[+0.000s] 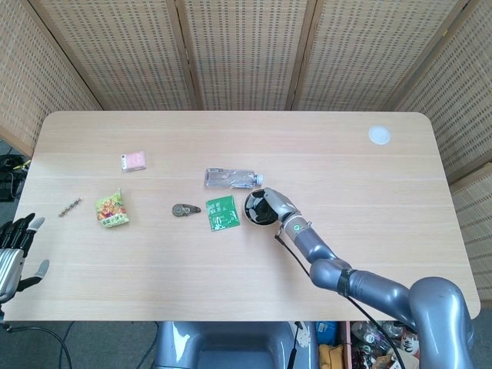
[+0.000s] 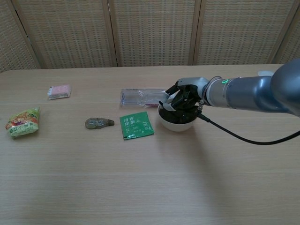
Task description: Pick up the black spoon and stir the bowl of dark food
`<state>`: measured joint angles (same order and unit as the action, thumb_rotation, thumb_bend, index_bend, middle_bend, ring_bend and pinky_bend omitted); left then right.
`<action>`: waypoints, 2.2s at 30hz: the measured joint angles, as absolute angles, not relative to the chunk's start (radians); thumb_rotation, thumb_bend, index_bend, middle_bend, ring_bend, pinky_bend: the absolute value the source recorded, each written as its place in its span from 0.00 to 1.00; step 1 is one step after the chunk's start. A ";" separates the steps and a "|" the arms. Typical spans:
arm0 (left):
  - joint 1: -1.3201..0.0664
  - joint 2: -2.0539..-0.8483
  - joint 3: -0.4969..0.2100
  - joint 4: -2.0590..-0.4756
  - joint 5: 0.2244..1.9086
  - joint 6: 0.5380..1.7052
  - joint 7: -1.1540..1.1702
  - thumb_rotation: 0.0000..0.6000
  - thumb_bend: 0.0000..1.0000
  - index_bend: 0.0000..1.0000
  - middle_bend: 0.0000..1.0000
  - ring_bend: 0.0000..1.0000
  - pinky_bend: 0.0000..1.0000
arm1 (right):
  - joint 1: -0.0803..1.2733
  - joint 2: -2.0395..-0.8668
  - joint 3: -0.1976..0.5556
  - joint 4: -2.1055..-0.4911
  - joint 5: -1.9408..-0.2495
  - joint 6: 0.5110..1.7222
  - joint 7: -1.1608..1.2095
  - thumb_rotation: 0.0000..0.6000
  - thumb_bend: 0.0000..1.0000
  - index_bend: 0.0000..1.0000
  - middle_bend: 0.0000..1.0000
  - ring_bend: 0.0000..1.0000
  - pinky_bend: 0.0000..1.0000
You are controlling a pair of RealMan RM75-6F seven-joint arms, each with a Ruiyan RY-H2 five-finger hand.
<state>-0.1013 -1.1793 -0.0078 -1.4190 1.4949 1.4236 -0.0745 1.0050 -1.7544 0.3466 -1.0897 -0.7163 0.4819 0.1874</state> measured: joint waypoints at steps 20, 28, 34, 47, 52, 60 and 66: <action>-0.099 -1.183 -0.008 -1.411 1.493 1.421 -0.080 1.00 0.39 0.00 0.00 0.00 0.00 | 1.023 -1.751 0.345 -1.014 -0.668 0.494 0.144 1.00 0.76 0.71 0.96 0.97 1.00; -0.102 -1.185 -0.006 -1.413 1.500 1.422 -0.078 1.00 0.39 0.00 0.00 0.00 0.00 | 0.997 -1.718 0.327 -1.068 -0.659 0.493 0.137 1.00 0.76 0.71 0.96 0.97 1.00; -0.101 -1.184 -0.006 -1.415 1.501 1.424 -0.077 1.00 0.39 0.00 0.00 0.00 0.00 | 0.990 -1.716 0.324 -1.099 -0.667 0.493 0.142 1.00 0.76 0.71 0.96 0.97 1.00; -0.094 -1.183 -0.004 -1.409 1.493 1.425 -0.083 1.00 0.39 0.00 0.00 0.00 0.00 | 1.012 -1.744 0.335 -1.061 -0.677 0.493 0.139 1.00 0.77 0.71 0.96 0.97 1.00; -0.097 -1.187 -0.004 -1.407 1.496 1.421 -0.084 1.00 0.39 0.00 0.00 0.00 0.00 | 1.000 -1.726 0.332 -1.074 -0.676 0.495 0.141 1.00 0.77 0.71 0.95 0.97 1.00; -0.101 -1.183 -0.006 -1.418 1.502 1.424 -0.077 1.00 0.39 0.00 0.00 0.00 0.00 | 0.970 -1.686 0.327 -1.112 -0.707 0.485 0.159 1.00 0.56 0.66 0.95 0.97 1.00; -0.100 -1.182 -0.006 -1.423 1.502 1.426 -0.072 1.00 0.39 0.00 0.00 0.00 0.00 | 0.961 -1.680 0.325 -1.117 -0.726 0.487 0.169 1.00 0.25 0.61 0.95 0.97 1.00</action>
<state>-0.0997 -1.1815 -0.0056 -1.4228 1.5023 1.4259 -0.0723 0.9606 -1.6800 0.3255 -1.1171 -0.7259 0.4865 0.1692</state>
